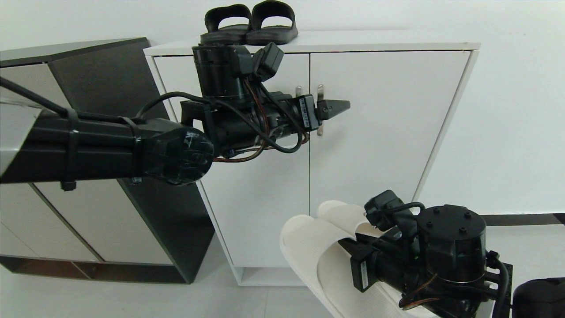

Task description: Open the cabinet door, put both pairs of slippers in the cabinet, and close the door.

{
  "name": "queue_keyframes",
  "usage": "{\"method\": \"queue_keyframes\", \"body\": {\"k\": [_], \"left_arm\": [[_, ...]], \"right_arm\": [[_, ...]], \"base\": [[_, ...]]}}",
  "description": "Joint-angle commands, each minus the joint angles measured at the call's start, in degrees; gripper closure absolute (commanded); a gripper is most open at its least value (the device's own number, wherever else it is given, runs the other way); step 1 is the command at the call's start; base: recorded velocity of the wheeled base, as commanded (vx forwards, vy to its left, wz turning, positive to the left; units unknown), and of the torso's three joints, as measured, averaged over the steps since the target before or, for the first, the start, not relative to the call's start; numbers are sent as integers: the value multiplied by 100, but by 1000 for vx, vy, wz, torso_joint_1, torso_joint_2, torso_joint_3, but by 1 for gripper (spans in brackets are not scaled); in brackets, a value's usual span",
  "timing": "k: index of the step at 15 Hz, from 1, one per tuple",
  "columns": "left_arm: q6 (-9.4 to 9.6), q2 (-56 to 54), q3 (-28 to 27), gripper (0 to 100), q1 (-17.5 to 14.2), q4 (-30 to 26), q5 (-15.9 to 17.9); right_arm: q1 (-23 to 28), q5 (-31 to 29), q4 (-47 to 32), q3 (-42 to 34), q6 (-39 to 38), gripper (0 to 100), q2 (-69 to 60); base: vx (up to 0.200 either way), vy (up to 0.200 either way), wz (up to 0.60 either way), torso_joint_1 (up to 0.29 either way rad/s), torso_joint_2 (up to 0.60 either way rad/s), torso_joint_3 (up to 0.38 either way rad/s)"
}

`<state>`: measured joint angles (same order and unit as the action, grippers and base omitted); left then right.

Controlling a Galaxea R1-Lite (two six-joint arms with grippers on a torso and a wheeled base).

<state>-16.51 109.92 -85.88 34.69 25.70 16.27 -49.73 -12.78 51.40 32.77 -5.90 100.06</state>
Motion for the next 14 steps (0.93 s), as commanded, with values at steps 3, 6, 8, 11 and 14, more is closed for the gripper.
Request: {"method": "queue_keyframes", "body": {"k": [3, 6, 8, 11, 14], "left_arm": [[-2, 328, -297, 0, -165, 5, -1], [-2, 451, -438, 0, -165, 5, 51], [-2, 521, -517, 0, -165, -3, 51], [-11, 539, -535, 100, -156, -3, 139], [-2, 504, -482, 100, -147, 23, 148]], "right_arm": [[-2, 3, -7, 1, 1, 100, 5], [-2, 3, -7, 10, 10, 100, 5], [-2, 3, 2, 10, 10, 100, 5], [-2, 12, 2, 1, 10, 100, 5], [-2, 30, -7, -7, 1, 100, 5]], "base": [[0, 0, 0, 0, 0, 0], [0, 0, 0, 0, 0, 0], [0, 0, 0, 0, 0, 0], [0, 0, 0, 0, 0, 0], [0, 0, 0, 0, 0, 0]]}}
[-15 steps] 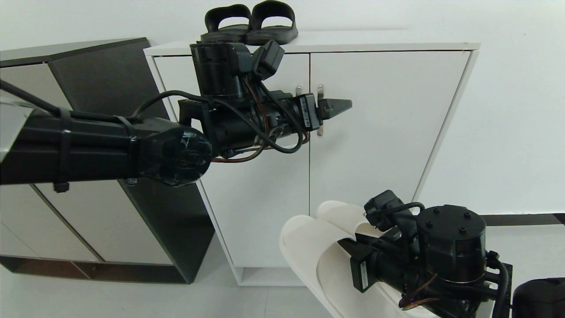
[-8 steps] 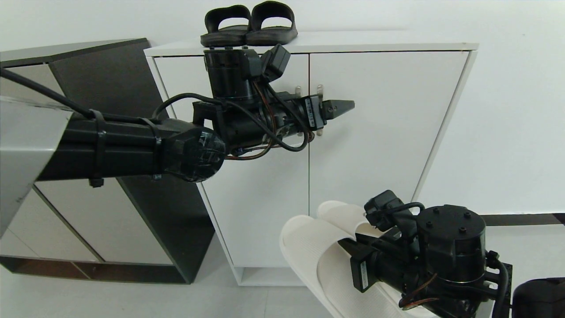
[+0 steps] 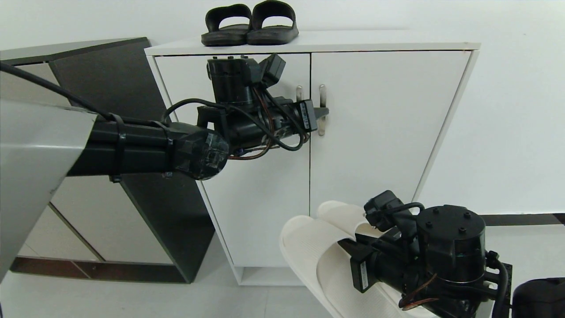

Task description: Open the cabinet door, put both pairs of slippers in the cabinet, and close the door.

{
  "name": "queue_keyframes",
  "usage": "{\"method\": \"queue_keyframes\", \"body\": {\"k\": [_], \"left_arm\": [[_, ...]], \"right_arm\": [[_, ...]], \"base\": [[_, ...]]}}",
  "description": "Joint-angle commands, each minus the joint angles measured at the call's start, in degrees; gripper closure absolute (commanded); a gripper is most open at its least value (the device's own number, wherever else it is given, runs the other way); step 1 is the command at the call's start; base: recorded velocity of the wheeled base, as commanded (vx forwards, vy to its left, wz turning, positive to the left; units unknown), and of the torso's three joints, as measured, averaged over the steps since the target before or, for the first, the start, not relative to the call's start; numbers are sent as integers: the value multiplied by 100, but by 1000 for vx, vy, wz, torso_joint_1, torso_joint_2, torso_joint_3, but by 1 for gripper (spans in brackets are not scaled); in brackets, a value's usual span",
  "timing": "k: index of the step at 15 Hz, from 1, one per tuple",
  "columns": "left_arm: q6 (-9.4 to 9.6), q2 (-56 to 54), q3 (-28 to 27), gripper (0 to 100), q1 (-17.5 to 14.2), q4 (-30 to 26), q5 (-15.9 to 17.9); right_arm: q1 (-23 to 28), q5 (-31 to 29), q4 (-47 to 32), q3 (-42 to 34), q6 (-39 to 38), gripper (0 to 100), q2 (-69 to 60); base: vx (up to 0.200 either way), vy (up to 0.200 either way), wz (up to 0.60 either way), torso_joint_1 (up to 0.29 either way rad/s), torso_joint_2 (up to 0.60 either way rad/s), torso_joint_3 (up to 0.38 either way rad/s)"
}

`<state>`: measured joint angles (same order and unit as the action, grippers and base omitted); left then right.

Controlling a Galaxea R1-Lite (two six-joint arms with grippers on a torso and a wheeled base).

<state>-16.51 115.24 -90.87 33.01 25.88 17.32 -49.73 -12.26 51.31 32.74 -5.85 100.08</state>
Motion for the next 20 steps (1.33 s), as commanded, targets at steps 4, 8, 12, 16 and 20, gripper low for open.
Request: {"method": "queue_keyframes", "body": {"k": [4, 8, 12, 16, 20], "left_arm": [[-2, -450, 394, 100, 214, 31, 43], [-2, -1109, 1238, 100, 478, 383, 43], [-2, -1627, 1968, 100, 592, 585, 43], [51, -2322, 2741, 100, 742, 611, 34], [33, -2093, 2583, 100, 337, 778, 113]], "right_arm": [[-2, 479, 2, -225, -4, 100, -68], [-2, 971, 2, -427, 93, 100, -244], [-11, 1042, -7, -497, 190, 100, -288], [-28, 1051, -7, -506, 198, 100, -297], [-72, 1042, -7, -506, 198, 100, -297]], "base": [[0, 0, 0, 0, 0, 0], [0, 0, 0, 0, 0, 0], [0, 0, 0, 0, 0, 0], [0, 0, 0, 0, 0, 0], [0, 0, 0, 0, 0, 0]]}}
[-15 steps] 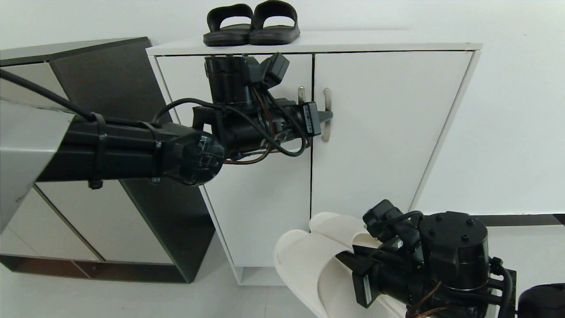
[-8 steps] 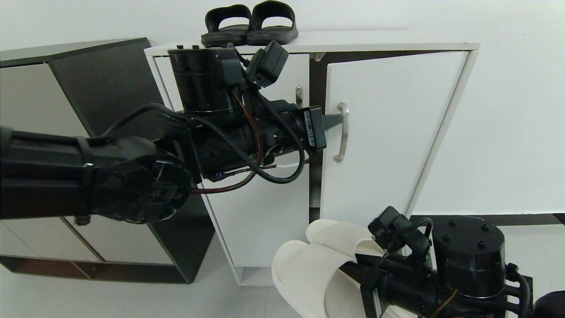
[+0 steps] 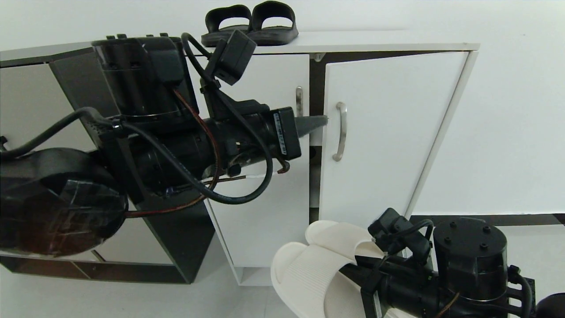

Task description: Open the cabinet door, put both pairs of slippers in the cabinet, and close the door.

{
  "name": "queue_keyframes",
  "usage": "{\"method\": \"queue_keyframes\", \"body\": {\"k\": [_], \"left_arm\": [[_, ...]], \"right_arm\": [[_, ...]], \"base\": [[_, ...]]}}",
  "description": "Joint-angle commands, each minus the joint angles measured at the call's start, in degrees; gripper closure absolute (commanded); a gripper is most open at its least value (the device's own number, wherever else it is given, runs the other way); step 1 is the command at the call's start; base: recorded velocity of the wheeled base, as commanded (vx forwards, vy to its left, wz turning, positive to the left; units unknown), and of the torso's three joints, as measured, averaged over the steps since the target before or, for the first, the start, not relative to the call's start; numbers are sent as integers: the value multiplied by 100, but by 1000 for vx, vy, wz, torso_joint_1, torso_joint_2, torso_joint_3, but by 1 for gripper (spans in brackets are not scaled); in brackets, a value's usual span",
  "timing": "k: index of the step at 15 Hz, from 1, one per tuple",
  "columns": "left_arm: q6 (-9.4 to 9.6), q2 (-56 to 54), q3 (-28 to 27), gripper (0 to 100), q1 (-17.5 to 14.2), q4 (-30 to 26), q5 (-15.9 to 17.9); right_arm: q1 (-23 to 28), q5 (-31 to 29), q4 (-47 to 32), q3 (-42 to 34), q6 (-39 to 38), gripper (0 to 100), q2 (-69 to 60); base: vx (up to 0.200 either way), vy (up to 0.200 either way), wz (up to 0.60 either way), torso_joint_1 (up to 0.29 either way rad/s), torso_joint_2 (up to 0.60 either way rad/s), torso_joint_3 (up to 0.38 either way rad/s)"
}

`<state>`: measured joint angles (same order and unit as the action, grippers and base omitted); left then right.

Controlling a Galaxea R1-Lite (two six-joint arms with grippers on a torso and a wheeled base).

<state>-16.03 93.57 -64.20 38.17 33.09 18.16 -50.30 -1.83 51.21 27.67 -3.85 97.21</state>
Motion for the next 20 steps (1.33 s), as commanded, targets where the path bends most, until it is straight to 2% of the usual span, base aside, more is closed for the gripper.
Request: {"method": "queue_keyframes", "body": {"k": [1, 3, 6, 12, 14, 20], "left_arm": [[-32, 214, -119, 100, -345, 286, 144], [-128, 495, -366, 100, -407, 550, 267], [-331, 855, -840, 100, -407, 541, 275], [-392, 1506, -1772, 100, -398, 339, 275], [-392, 1620, -1939, 100, -398, 269, 275], [-418, 1594, -1860, 100, -398, 304, 267]], "right_arm": [[-15, -11, 3, 1, 7, 100, -9], [-24, -2, 12, -16, 113, 100, -9], [-24, -11, 12, -25, 122, 100, -9], [-270, -11, -32, -139, 113, 100, 9], [-279, -11, -24, -157, 122, 100, 18], [-331, -11, -32, -157, 122, 100, 53]], "base": [[0, 0, 0, 0, 0, 0], [0, 0, 0, 0, 0, 0], [0, 0, 0, 0, 0, 0], [0, 0, 0, 0, 0, 0], [0, 0, 0, 0, 0, 0], [0, 0, 0, 0, 0, 0]]}}
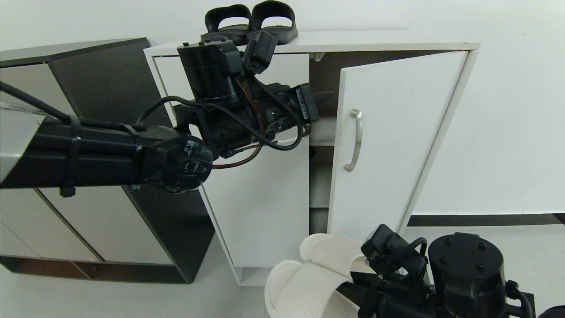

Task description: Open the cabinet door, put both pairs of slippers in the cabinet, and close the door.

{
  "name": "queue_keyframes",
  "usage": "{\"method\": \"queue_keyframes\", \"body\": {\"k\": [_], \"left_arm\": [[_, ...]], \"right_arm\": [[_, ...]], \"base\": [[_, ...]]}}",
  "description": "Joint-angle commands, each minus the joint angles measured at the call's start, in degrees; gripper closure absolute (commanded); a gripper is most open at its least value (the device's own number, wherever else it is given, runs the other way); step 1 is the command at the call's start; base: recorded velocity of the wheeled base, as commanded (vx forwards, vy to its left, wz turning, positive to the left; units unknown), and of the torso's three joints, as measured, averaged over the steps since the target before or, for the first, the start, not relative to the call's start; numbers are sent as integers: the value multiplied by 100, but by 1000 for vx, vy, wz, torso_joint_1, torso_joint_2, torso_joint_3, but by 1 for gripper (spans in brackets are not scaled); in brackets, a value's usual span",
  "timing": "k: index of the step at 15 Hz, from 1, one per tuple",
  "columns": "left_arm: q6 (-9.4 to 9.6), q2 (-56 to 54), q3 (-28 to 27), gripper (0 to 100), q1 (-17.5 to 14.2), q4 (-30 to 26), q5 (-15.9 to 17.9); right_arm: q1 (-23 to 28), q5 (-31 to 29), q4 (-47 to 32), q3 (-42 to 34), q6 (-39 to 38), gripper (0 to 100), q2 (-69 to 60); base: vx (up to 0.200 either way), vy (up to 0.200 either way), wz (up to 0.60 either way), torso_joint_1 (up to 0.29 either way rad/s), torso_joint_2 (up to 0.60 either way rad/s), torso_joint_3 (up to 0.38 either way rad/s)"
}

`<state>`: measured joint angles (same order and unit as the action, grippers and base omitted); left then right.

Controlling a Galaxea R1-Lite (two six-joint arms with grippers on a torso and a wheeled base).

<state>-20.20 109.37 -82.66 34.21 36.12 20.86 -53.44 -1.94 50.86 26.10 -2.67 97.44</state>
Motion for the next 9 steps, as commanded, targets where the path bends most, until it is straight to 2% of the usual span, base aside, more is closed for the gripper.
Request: {"method": "queue_keyframes", "body": {"k": [1, 5, 9], "left_arm": [[-2, 58, -39, 100, -11, -17, -3], [-2, 216, -215, 100, -11, -44, -29], [-10, 339, -364, 100, -46, -246, -38]], "right_arm": [[-114, -8, -6, 27, -5, 100, 29], [-307, -167, -401, 167, -32, 100, 21], [-404, -272, -410, 220, -67, 100, 29]], "base": [[0, 0, 0, 0, 0, 0], [0, 0, 0, 0, 0, 0], [-200, 0, 0, -1, 2, 4]]}}
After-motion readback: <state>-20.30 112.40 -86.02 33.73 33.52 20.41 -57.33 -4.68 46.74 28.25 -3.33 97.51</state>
